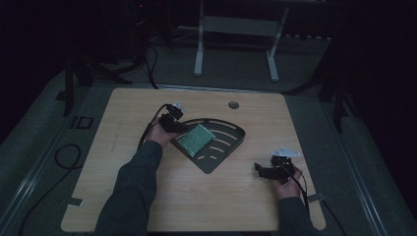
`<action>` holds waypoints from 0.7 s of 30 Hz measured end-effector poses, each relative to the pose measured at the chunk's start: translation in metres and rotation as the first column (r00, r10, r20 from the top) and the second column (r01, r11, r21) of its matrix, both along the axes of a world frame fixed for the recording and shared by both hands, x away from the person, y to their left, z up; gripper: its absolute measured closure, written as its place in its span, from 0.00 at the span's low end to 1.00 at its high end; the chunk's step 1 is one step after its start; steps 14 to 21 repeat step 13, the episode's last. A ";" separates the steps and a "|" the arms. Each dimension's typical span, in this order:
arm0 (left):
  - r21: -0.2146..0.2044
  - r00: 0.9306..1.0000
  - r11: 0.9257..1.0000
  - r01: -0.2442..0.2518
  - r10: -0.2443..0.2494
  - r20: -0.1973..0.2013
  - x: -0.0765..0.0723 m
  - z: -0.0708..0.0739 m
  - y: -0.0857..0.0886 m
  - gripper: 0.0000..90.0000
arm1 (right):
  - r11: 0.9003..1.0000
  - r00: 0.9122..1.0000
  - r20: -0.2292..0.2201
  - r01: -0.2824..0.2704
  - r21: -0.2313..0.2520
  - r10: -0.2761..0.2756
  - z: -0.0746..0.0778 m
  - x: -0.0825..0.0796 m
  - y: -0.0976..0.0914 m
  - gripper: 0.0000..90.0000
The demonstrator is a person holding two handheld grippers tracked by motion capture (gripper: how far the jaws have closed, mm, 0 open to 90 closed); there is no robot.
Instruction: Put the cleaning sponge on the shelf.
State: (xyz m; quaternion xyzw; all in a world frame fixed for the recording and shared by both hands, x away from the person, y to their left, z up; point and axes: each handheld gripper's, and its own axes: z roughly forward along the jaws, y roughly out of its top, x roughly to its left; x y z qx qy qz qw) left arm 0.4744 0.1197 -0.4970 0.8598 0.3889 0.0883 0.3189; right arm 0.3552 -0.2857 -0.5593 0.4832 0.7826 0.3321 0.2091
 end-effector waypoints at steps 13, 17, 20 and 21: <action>-0.078 0.994 0.993 -0.093 0.097 0.053 -0.025 0.016 0.036 0.71 | 1.000 1.000 0.001 0.000 -0.001 0.000 0.000 0.000 0.000 0.15; -0.078 0.994 0.993 -0.093 0.097 0.053 -0.025 0.016 0.036 0.71 | 1.000 1.000 0.001 0.000 -0.001 0.000 0.000 0.000 0.000 0.15; -0.078 0.994 0.993 -0.093 0.097 0.053 -0.025 0.016 0.036 0.71 | 1.000 1.000 0.001 0.000 -0.001 0.000 0.000 0.000 0.000 0.15; -0.078 0.994 0.993 -0.093 0.097 0.053 -0.025 0.016 0.036 0.71 | 1.000 1.000 0.001 0.000 -0.001 0.000 0.000 0.000 0.000 0.15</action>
